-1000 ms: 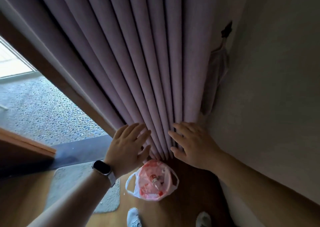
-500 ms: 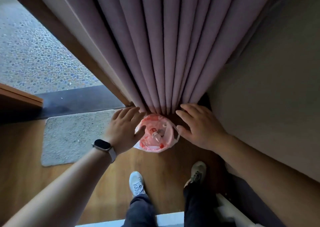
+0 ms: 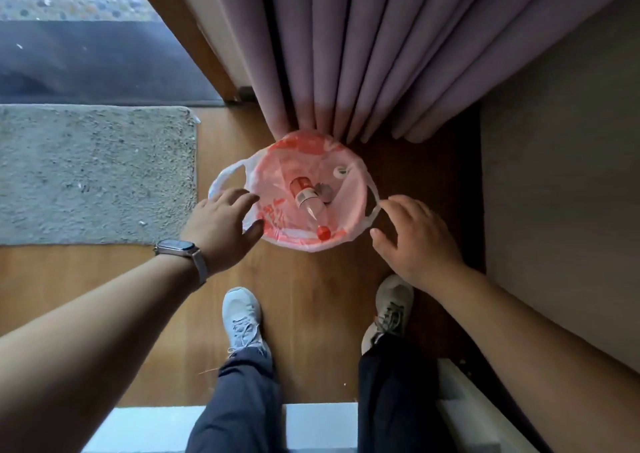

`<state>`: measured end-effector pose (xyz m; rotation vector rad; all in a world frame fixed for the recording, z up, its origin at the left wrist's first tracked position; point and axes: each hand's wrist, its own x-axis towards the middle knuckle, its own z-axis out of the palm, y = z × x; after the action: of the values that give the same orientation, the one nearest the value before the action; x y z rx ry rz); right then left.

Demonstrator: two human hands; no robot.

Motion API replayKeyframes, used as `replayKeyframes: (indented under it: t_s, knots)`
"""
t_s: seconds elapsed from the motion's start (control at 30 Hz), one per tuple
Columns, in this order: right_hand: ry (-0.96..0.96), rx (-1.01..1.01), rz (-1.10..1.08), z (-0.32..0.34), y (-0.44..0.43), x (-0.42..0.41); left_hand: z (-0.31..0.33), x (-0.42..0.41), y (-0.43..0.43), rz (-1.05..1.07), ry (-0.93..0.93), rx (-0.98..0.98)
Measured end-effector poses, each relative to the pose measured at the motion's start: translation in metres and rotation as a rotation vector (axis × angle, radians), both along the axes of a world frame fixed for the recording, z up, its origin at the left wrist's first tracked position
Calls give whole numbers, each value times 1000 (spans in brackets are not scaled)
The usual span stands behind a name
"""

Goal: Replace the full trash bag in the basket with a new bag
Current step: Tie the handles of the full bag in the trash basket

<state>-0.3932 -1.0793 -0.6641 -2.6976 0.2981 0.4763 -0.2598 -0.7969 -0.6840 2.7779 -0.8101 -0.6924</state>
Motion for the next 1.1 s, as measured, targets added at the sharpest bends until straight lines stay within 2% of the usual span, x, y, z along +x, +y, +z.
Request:
replayKeyframes:
  t_s: [0.3,0.43,0.63,0.77,0.87,0.97,1.1]
  knots:
    - [106,19,-22,-131,4,-1,-123,-24,28,131,59,-19]
    - [132,52,-24,-176,3,-3,-161,-17,45,79,45,40]
    - [28,175,-203,-221,-4,-9,-203,-10,57,17,31,120]
    - [139,259,-212,-245,-12,-8,-217,-12,57,-37,24,139]
    - [174,331,-223,-253,-9,-7,-220,-16,54,26,-57,112]
    - [122,342,-213,-250,-2,-4,-220,-13,56,125,-143,116]
    - [-4,362,-338,-245,2,-3,-212,-11,62,223,-194,91]
